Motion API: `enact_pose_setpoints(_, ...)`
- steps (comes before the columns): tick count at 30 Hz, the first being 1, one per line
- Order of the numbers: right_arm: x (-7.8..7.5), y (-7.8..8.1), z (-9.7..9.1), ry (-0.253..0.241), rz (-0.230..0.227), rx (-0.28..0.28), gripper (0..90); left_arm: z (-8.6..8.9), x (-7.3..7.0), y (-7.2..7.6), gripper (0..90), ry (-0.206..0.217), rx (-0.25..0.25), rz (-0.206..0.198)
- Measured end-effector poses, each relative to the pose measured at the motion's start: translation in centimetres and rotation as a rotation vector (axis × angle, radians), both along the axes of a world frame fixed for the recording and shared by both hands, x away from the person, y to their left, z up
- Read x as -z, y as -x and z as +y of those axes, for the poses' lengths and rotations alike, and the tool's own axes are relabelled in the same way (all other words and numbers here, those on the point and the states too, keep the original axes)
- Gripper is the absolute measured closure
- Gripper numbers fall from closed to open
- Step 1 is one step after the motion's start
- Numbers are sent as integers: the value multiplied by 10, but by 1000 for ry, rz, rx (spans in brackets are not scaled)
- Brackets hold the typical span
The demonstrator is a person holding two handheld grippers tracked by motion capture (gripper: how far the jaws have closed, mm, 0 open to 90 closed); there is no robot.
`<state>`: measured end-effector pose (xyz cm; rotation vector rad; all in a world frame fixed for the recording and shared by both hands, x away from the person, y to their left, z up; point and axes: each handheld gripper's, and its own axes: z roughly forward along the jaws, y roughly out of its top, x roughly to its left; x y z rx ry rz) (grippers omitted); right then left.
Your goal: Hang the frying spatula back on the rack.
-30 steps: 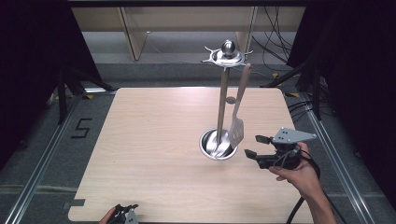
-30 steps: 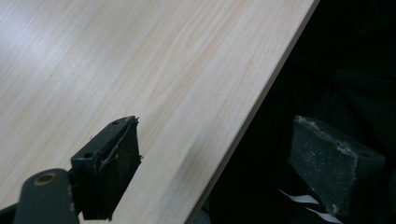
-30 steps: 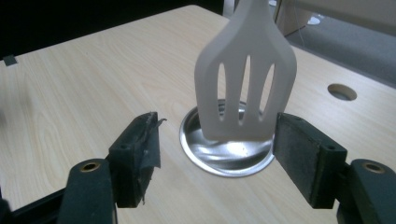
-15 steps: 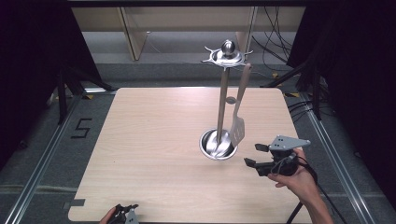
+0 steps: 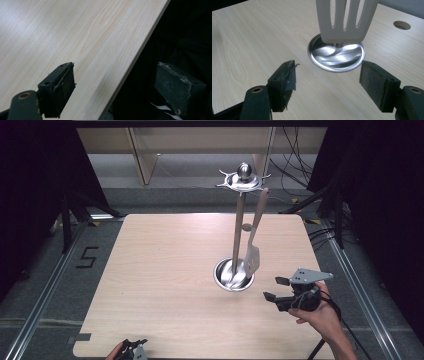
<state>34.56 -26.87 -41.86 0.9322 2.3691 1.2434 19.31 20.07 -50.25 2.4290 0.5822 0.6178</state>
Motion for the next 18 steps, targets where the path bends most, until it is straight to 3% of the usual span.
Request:
enact_pose_setpoints(2,0,2,0,-1,14,0,302,0,0,0,155,-1,-1,-1)
enact_pose_setpoints(4,1,1,0,1,-8,-8,302,0,0,1,155,-2,0,0)
enact_pose_setpoints(6,2,3,1,2,20,0,302,0,0,1,155,-7,-1,-1)
enact_pose_setpoints(7,3,2,1,8,-1,-3,302,0,1,1,155,0,4,9)
enact_pose_setpoints(8,4,4,2,-4,23,6,301,0,1,1,155,-2,0,4)
enact_pose_setpoints(9,5,3,2,4,15,3,302,1,1,2,155,-10,-10,-11)
enact_pose_setpoints(11,5,4,2,4,33,-1,302,1,0,1,155,-5,-7,-7)
enact_pose_setpoints(12,6,3,1,6,17,-1,301,1,0,1,155,-6,-8,-6)
enact_pose_setpoints(18,10,6,-1,6,31,10,301,0,1,1,155,-1,4,10)
